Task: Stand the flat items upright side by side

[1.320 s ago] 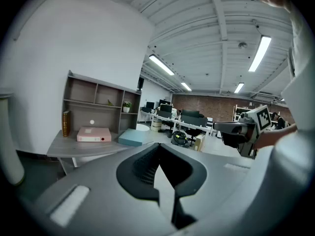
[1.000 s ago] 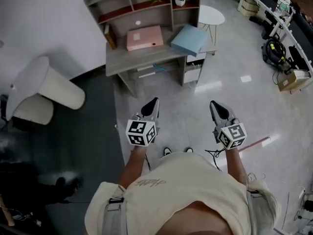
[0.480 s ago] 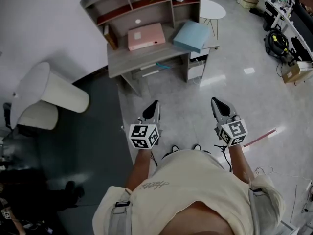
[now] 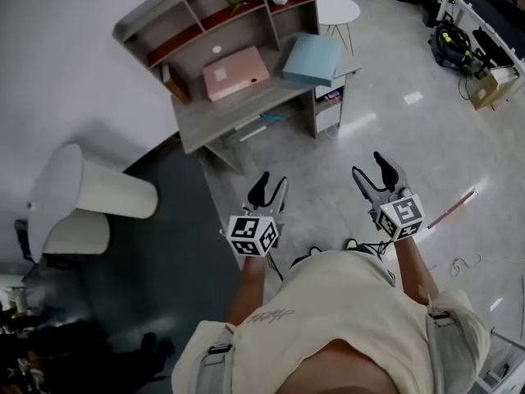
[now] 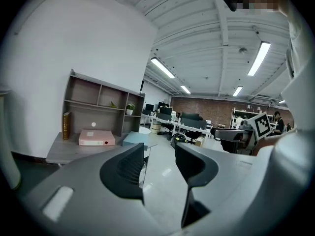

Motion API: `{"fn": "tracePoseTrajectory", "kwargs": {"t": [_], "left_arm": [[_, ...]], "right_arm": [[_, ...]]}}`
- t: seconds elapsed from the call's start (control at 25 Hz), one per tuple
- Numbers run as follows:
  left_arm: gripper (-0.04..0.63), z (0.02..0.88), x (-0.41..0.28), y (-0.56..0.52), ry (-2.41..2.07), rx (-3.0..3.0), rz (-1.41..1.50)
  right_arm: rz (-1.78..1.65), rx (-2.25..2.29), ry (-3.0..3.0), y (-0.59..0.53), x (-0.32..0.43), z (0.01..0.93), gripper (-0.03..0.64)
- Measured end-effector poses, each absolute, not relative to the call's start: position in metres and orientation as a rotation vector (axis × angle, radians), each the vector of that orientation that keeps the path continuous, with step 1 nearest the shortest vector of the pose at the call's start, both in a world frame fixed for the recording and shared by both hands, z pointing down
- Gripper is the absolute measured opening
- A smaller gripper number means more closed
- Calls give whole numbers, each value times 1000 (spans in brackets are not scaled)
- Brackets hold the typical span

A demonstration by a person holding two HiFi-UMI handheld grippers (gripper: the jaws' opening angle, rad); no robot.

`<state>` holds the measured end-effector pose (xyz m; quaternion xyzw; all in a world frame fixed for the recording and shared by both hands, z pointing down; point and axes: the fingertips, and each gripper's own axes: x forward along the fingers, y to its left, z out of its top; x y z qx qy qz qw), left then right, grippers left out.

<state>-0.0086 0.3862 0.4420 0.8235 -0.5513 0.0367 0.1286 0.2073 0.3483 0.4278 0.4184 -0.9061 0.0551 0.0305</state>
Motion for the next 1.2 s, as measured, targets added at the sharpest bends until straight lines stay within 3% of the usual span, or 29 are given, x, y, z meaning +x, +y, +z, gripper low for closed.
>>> {"fn": "tracePoseTrajectory", "kwargs": {"t": [0.68,1.2], "left_arm": [[225,478,-11,357,-1496,2349,125],[215,453,13,214,-1501,2371,134]], "right_arm": [[257,1296,-2717,317,197,457,278],[285,1252,-2768,171,214,462,278]]}}
